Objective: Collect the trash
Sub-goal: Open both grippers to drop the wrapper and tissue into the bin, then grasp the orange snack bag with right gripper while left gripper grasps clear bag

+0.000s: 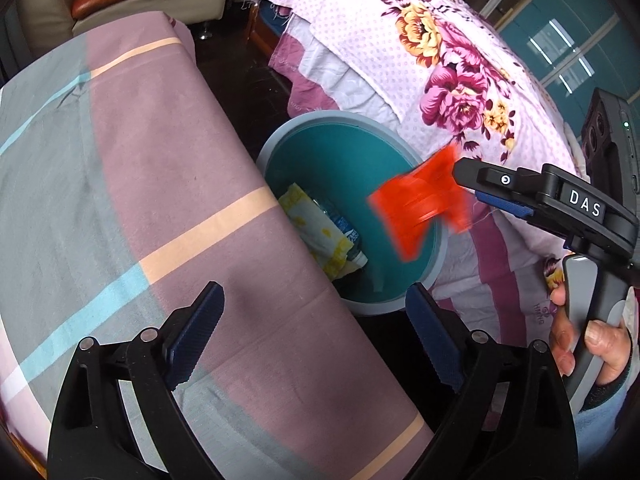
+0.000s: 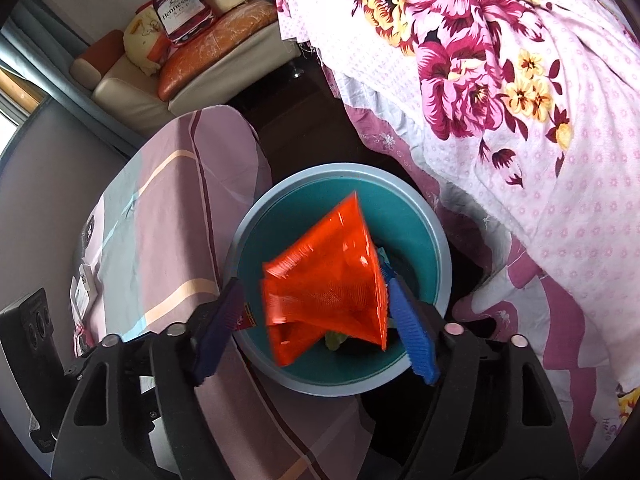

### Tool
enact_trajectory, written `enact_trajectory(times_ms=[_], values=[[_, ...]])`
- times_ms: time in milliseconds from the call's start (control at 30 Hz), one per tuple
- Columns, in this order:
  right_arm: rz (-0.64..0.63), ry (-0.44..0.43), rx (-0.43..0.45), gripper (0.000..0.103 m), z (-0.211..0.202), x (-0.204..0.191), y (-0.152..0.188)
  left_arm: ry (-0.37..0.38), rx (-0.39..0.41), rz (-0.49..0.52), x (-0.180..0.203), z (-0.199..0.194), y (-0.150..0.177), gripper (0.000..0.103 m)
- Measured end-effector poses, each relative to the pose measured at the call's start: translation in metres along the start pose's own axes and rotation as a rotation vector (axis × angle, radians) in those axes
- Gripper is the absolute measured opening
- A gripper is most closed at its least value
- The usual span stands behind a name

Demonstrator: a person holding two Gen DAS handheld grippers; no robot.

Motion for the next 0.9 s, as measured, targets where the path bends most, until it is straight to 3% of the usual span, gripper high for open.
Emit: enact_trajectory(times_ms=[500,900], values=[[0.001,0.017,-0.042,0.077,-0.003,-0.018,0.013,0.015,0.030,-0.043,-0.016,-0.021,0.019,0.093],[-0.069,0.028,-0.026,0.077,-0.024,-0.058,0.032,0.028,0.088,-0.065,-0.033,-0.056,0.041,0.093]])
Point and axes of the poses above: each gripper's, at about its wrist camera, not at the fingertips, and z roughly the way its jaws point, x to its right, y to its underside, the point moved 3 cm from there along z, roughly the way its jaws point, and after that the axes turned 6 degrees about y, right-handed, at the moved point
